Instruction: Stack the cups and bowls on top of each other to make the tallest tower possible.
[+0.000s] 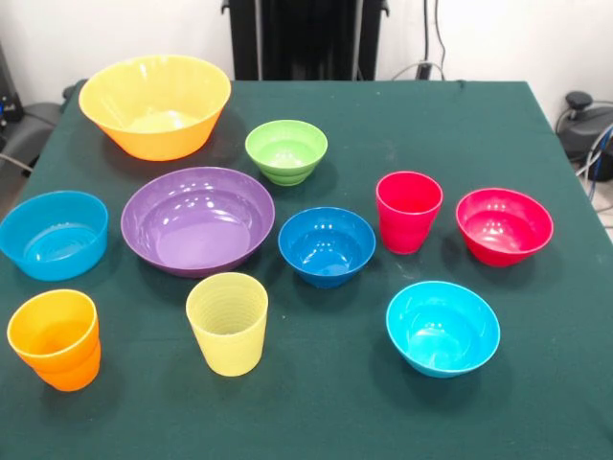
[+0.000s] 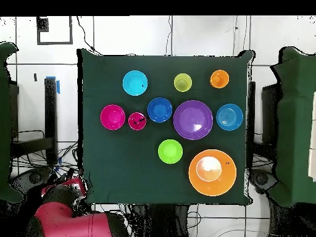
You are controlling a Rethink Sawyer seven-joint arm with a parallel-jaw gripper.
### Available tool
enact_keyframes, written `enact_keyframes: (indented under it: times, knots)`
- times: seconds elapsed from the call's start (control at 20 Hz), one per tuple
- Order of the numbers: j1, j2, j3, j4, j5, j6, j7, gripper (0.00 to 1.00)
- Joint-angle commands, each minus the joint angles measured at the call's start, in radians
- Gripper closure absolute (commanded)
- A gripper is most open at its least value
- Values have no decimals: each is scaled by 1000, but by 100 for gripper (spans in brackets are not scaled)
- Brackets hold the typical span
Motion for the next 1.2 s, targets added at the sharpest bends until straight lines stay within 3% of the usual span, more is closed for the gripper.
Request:
enact_keyframes:
  times: [0.05,0.4,0.6,0.75,0.85,1.05,1.2]
  knots:
    - [-17,78,67,9,-87,37,-63,0]
    - [-45,94,110,-12,-57,54,-96,0]
    - [-28,71,98,-57,-96,191,-52,0]
    - [-29,108,100,-58,-112,214,-34,0]
    - [-30,172,96,-38,-135,167,-9,0]
    - [-53,333,109,35,-160,-106,-12,0]
    - [-75,433,128,50,-194,-226,-14,0]
